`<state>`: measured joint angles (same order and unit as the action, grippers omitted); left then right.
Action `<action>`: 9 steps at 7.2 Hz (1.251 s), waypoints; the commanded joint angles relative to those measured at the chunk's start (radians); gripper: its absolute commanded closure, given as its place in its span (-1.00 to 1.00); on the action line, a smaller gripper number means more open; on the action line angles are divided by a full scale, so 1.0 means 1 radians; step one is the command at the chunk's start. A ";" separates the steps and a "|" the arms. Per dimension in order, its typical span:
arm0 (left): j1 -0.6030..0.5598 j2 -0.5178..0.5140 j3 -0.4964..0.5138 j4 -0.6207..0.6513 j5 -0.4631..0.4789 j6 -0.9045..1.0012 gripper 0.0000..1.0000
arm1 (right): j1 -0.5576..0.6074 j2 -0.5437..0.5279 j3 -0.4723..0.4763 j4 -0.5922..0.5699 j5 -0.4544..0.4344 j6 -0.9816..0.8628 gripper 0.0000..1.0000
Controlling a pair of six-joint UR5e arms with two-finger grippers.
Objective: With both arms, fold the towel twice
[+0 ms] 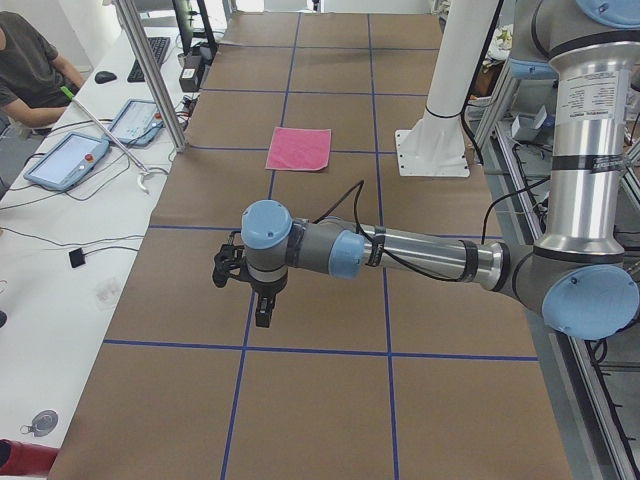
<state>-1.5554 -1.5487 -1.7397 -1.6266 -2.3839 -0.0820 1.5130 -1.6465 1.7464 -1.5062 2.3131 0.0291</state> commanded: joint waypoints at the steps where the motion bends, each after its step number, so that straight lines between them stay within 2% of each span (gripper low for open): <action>1: 0.000 0.024 -0.001 -0.053 0.005 0.022 -1.00 | 0.000 0.004 -0.007 0.003 0.003 0.000 -1.00; 5: 0.006 0.047 -0.012 -0.055 -0.003 -0.016 -1.00 | -0.005 -0.001 -0.021 0.014 0.011 -0.002 -1.00; 6: 0.009 0.045 -0.017 -0.062 -0.005 -0.039 -1.00 | -0.005 -0.003 -0.016 0.012 0.025 -0.003 -1.00; 7: 0.009 0.045 -0.017 -0.103 -0.006 -0.045 -1.00 | -0.005 -0.003 -0.019 0.014 0.081 -0.002 -1.00; 8: 0.021 0.042 -0.026 -0.117 -0.008 -0.112 -1.00 | -0.005 -0.004 -0.019 0.015 0.109 0.003 -1.00; 9: 0.105 0.042 -0.062 -0.165 -0.006 -0.251 -1.00 | -0.010 -0.001 -0.008 0.015 0.120 0.008 -1.00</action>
<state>-1.5184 -1.5052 -1.7710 -1.7453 -2.3903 -0.2036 1.5064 -1.6492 1.7298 -1.4918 2.4075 0.0316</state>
